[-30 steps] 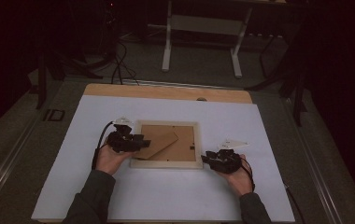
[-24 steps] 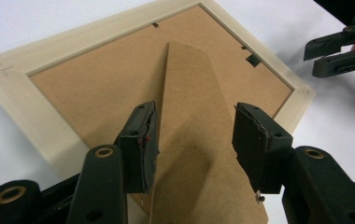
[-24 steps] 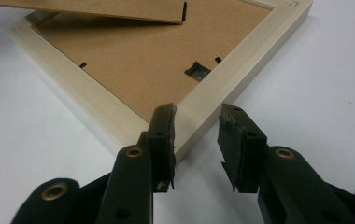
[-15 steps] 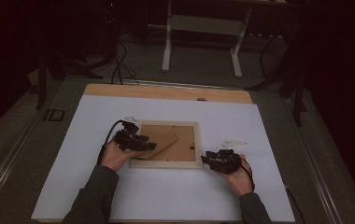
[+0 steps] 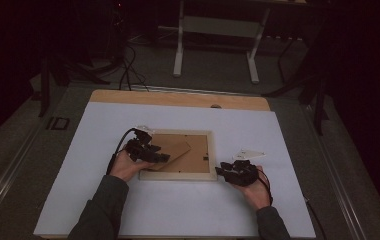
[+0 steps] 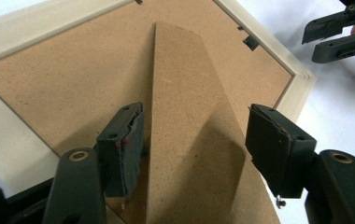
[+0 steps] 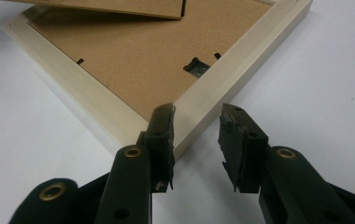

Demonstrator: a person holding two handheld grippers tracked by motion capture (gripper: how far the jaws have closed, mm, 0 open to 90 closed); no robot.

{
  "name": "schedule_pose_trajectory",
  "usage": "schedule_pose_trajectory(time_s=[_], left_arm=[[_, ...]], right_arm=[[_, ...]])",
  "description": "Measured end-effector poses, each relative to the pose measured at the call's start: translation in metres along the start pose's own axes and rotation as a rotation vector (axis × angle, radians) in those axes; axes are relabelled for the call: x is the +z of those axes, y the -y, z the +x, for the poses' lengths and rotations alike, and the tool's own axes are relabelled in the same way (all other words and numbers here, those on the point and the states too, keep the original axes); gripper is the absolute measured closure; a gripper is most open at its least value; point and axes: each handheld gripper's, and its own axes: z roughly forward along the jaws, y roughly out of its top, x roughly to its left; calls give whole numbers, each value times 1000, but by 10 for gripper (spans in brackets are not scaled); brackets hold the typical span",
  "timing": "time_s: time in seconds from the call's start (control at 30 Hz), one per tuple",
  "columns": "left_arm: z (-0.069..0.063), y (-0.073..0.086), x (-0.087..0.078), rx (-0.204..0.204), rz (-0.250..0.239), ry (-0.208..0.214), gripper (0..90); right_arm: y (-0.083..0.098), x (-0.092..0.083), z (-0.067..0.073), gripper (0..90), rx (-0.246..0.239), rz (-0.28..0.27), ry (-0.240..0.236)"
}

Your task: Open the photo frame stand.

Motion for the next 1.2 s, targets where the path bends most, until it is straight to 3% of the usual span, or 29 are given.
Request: schedule_pose_trajectory(time_s=[0.37,0.93,1.2], left_arm=[[-6,-1,12,43,48,-16,354],[-9,-2,18,59,100,-57,392],[-13,-2,17,89,94,-82,395]], right_arm=[[1,0,-1,645,2,1,2],[1,2,-1,634,7,8,1],[2,4,-1,626,9,10,3]])
